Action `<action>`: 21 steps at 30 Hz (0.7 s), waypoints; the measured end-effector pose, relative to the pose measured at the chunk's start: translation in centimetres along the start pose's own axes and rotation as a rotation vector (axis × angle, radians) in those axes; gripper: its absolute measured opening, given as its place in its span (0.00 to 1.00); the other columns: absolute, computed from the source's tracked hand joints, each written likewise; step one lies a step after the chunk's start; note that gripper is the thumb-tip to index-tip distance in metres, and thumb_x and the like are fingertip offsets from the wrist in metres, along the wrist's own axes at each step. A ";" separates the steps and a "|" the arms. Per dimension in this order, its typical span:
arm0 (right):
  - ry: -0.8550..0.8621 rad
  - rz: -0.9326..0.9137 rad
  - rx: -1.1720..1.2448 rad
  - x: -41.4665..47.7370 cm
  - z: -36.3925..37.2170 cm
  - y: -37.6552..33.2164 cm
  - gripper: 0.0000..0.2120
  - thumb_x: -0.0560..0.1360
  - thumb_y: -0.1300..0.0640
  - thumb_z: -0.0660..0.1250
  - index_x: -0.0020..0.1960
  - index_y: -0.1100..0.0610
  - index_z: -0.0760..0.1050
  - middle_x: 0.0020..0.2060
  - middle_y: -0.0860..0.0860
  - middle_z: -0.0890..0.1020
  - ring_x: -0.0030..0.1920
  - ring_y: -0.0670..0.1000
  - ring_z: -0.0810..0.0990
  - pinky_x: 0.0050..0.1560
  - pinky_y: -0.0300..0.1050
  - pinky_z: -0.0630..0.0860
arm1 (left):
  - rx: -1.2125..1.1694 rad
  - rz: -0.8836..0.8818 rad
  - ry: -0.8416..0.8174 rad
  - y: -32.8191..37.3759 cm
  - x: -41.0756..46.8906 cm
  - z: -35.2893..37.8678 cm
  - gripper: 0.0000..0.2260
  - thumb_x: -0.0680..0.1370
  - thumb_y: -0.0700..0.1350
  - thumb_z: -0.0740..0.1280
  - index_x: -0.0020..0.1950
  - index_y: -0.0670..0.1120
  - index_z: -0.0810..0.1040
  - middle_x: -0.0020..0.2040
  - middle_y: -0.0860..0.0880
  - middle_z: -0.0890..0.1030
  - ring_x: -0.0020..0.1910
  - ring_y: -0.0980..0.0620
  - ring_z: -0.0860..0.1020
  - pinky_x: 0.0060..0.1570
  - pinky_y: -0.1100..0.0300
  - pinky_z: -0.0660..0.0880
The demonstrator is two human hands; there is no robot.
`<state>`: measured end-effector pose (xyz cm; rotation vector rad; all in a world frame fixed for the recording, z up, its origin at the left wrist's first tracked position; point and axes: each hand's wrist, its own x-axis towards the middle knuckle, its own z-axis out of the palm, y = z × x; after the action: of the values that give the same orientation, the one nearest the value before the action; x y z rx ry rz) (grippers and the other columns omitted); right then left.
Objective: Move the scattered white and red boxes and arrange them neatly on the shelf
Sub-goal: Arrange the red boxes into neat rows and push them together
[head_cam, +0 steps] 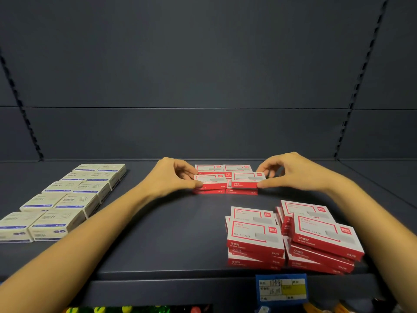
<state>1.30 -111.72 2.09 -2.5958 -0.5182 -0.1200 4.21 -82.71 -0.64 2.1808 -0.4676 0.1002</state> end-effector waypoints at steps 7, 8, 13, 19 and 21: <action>-0.028 0.026 -0.050 1.0 0.8 -0.3 0.19 0.68 0.47 0.72 0.56 0.53 0.77 0.47 0.45 0.81 0.44 0.46 0.80 0.47 0.40 0.78 | 0.009 0.057 0.051 -0.7 -0.2 0.4 0.09 0.67 0.48 0.75 0.45 0.48 0.83 0.35 0.53 0.83 0.34 0.59 0.78 0.37 0.75 0.74; -0.018 0.028 -0.052 1.1 0.9 -0.3 0.19 0.68 0.47 0.72 0.56 0.52 0.77 0.47 0.45 0.81 0.44 0.46 0.80 0.48 0.42 0.78 | 0.021 0.064 0.055 -0.7 -0.2 0.4 0.09 0.67 0.48 0.75 0.46 0.48 0.84 0.37 0.53 0.83 0.34 0.59 0.78 0.37 0.75 0.73; 0.012 0.042 -0.058 0.9 1.0 -0.7 0.16 0.69 0.48 0.72 0.55 0.53 0.77 0.48 0.45 0.80 0.43 0.47 0.79 0.48 0.43 0.78 | 0.163 0.145 0.147 -0.2 -0.9 0.6 0.10 0.69 0.49 0.73 0.48 0.48 0.83 0.47 0.53 0.82 0.45 0.55 0.78 0.45 0.64 0.74; 0.037 -0.054 -0.003 -2.2 -1.4 -2.0 0.10 0.67 0.44 0.68 0.47 0.44 0.78 0.44 0.39 0.81 0.45 0.39 0.79 0.41 0.27 0.74 | -0.018 0.286 -0.045 3.7 -4.5 0.5 0.12 0.66 0.58 0.72 0.43 0.52 0.83 0.42 0.55 0.83 0.44 0.56 0.79 0.48 0.62 0.75; -0.035 -0.080 0.034 -3.5 -2.1 -2.9 0.13 0.64 0.39 0.65 0.45 0.41 0.79 0.41 0.37 0.82 0.45 0.37 0.79 0.44 0.27 0.74 | -0.001 0.308 -0.159 4.5 -6.1 0.9 0.14 0.65 0.60 0.72 0.44 0.54 0.83 0.44 0.56 0.82 0.45 0.56 0.79 0.49 0.63 0.75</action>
<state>-2.98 -111.54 4.57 -2.5483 -0.6322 -0.0914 -3.17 -84.08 0.75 2.1103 -0.8925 0.0938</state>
